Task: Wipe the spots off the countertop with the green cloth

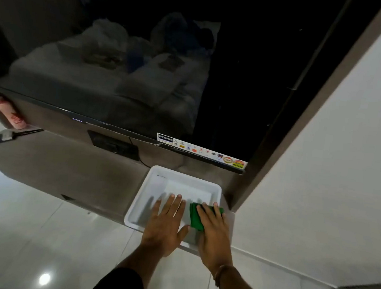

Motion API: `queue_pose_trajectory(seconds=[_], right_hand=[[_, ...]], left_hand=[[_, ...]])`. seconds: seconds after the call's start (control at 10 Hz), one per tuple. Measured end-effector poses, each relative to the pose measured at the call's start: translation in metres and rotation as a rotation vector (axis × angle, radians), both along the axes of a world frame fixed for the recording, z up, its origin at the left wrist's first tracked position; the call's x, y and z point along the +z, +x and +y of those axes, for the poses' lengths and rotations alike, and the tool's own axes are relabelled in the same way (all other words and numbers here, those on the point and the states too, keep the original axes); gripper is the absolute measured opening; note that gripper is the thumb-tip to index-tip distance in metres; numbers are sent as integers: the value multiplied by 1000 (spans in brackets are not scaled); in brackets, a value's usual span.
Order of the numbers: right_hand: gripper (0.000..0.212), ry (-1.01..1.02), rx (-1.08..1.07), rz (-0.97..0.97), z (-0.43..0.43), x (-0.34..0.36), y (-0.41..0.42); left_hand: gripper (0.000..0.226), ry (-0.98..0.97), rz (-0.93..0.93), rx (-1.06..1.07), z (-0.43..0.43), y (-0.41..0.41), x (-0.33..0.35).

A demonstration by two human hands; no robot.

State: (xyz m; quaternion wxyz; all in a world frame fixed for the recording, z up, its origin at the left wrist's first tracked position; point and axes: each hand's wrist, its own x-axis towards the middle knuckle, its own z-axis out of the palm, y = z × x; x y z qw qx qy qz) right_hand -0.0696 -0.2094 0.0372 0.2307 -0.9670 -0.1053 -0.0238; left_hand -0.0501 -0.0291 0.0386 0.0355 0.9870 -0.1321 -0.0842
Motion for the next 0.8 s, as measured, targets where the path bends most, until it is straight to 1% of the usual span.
queue_pose_trajectory(seconds=[0.1, 0.2, 0.3, 0.5, 0.6, 0.7, 0.8], right_hand=[[63, -37, 7, 23, 19, -10, 27], [62, -57, -35, 108, 42, -32, 59], [65, -94, -53, 129, 52, -45, 72], [64, -198, -49, 227, 64, -72, 80], [71, -247, -26, 275, 60, -79, 78], [78, -252, 21, 306, 55, -74, 83], [89, -196, 18, 263, 49, -58, 77]], left_hand=[[78, 17, 21, -10, 16, 23, -9], [76, 21, 72, -31, 36, 51, -28], [76, -2, 85, -44, 46, 59, -41], [80, -31, 118, -45, 63, 69, -63], [82, -37, 130, -56, 63, 71, -66], [82, -22, 112, -59, 62, 71, -62], [81, 4, 43, -70, 56, 63, -48]])
